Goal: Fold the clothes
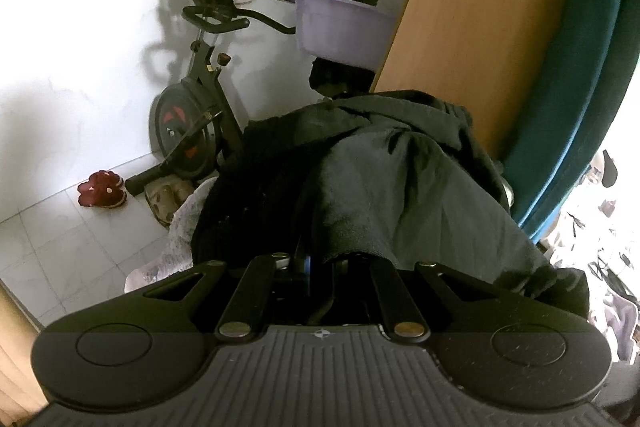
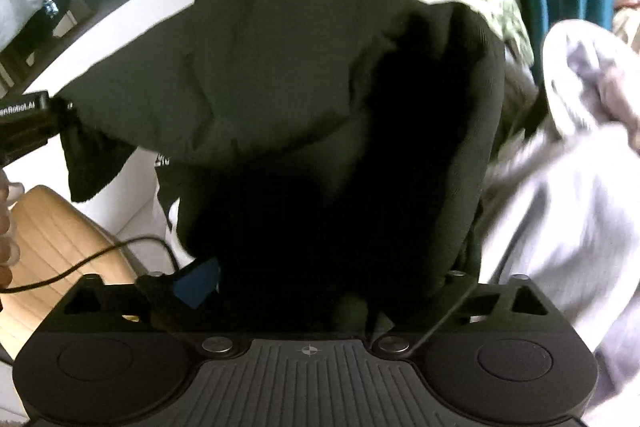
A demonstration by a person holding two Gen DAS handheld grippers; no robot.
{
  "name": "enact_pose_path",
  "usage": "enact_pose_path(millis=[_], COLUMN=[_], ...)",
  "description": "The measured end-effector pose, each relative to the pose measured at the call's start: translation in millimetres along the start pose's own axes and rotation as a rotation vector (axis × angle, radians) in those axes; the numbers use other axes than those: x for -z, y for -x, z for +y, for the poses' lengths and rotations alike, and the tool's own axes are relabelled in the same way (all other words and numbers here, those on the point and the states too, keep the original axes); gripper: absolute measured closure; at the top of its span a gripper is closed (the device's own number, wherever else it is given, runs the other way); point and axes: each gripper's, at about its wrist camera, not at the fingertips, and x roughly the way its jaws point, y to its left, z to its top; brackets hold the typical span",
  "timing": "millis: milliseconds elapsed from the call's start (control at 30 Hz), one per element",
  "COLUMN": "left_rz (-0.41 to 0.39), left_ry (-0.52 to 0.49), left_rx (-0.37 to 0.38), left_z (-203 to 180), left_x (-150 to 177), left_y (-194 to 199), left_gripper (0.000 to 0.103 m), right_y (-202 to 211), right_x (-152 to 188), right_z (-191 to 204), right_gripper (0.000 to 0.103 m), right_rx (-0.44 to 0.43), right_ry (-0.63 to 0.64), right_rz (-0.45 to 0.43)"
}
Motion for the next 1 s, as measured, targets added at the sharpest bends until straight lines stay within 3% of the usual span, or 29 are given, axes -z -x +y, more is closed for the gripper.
enact_pose_path(millis=[300,433,533,600,700,867,1000], left_rz=[0.018,0.025,0.030,0.031,0.028,0.026,0.020], left_ry=[-0.005,-0.009,-0.008,-0.004,0.009,0.010,0.013], left_rx=[0.011,0.013,0.015,0.017,0.026,0.033,0.037], left_z=[1,3,4,6,9,9,7], left_x=[2,2,3,3,2,0,-3], left_y=[-4,-5,-5,-5,-4,-5,-6], left_gripper=[0.094,0.094,0.094,0.094,0.094,0.094,0.094], right_y=[-27,-47,-49,-45,-36,-11,18], right_x=[11,12,13,6,-5,-31,-68], right_z=[6,9,9,6,2,-1,4], right_gripper=[0.001,0.001,0.025,0.061,0.086,0.092,0.095], right_rx=[0.052,0.105,0.122,0.104,0.085,0.072,0.061], right_ry=[-0.014,0.037,0.064,0.043,0.019,-0.005,0.013], right_rz=[0.049,0.066,0.080,0.083,0.074,-0.031,-0.169])
